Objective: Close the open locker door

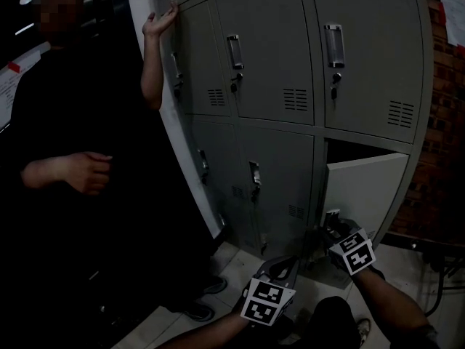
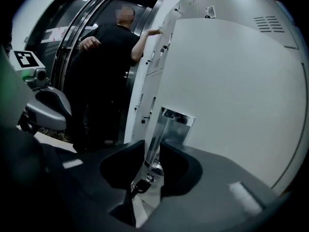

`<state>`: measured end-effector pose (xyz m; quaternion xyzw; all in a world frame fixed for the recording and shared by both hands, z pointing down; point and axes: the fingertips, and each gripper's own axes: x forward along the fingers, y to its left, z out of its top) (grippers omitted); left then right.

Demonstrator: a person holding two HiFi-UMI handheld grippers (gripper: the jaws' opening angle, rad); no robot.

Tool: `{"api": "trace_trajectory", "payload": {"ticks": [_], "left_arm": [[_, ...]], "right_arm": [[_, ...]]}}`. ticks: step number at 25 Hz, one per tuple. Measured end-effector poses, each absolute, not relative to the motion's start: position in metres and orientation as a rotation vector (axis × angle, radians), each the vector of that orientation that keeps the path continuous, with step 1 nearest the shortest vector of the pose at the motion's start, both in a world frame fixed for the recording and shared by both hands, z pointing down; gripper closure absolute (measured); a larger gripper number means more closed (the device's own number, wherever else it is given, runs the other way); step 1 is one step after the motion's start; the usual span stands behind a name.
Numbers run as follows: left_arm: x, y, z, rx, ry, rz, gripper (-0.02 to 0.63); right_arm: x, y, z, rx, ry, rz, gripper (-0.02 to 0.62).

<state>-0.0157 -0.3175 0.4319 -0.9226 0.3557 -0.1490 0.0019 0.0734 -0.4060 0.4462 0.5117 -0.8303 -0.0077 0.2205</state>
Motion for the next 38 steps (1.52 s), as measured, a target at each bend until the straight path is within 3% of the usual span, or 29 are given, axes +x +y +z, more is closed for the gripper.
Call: {"api": "trace_trajectory", "payload": {"ticks": [3, 10, 38], "left_arm": [[-0.022, -0.324, 0.434, -2.893, 1.136, -0.475, 0.606], [-0.028, -0.337, 0.437, -2.889, 1.161, -0.484, 0.606], [-0.041, -0.370, 0.435, -2.866, 1.198, -0.457, 0.606]], "right_arm": [[0.079, -0.427, 0.447, 1.445, -2.273, -0.028, 0.535], [0.088, -0.467, 0.448, 1.501, -2.224, -0.022, 0.554], [0.118, -0.534, 0.448, 1.811, -2.010, 0.080, 0.571]]}}
